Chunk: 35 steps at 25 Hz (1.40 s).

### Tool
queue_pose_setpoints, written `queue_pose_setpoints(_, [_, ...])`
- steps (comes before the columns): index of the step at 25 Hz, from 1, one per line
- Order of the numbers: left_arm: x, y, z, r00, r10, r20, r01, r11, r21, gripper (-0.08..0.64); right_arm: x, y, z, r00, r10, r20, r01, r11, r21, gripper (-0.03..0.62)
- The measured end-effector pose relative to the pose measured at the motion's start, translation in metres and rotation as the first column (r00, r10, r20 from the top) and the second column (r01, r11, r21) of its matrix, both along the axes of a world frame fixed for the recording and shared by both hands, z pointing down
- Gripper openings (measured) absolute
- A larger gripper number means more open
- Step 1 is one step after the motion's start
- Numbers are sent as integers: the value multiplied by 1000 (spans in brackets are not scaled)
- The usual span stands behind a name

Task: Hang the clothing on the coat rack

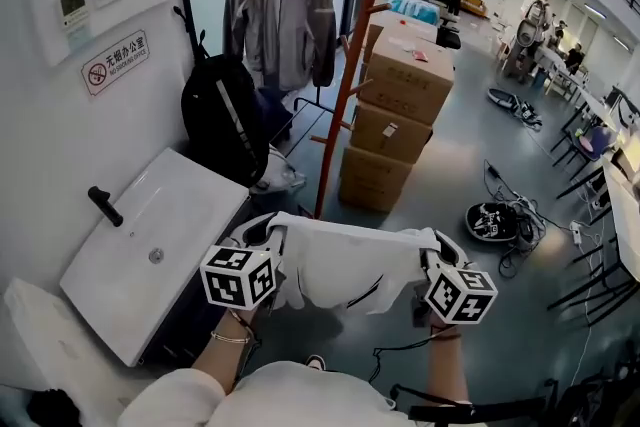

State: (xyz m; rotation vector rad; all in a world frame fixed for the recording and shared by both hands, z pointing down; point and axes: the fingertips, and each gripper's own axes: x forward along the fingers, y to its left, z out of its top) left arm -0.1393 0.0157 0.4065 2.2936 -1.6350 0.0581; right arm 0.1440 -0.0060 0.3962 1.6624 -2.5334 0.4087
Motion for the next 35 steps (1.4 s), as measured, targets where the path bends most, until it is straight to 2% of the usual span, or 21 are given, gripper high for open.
queue_pose_setpoints(9, [20,-58,-3,1000,-22,16,22,1000,-2,18,19,-70,5,999,-48,15,48,999,7,26])
queue_pose_setpoints(23, [26,-106,5,998,-47,30,48,999,-23,18,25,-135,11,995,-103,-1,103,995,1,28])
queue_pose_setpoints(29, [21,-146,-3,998,-69,9,68,998,10,18,19,-176,5,991,-130,-14,131,991,30,27])
queue_pose_setpoints(35, [22,-191,5,996,-85,-18,85,996,-5,18,18,-221,11,986,-163,-24,163,987,-1,28])
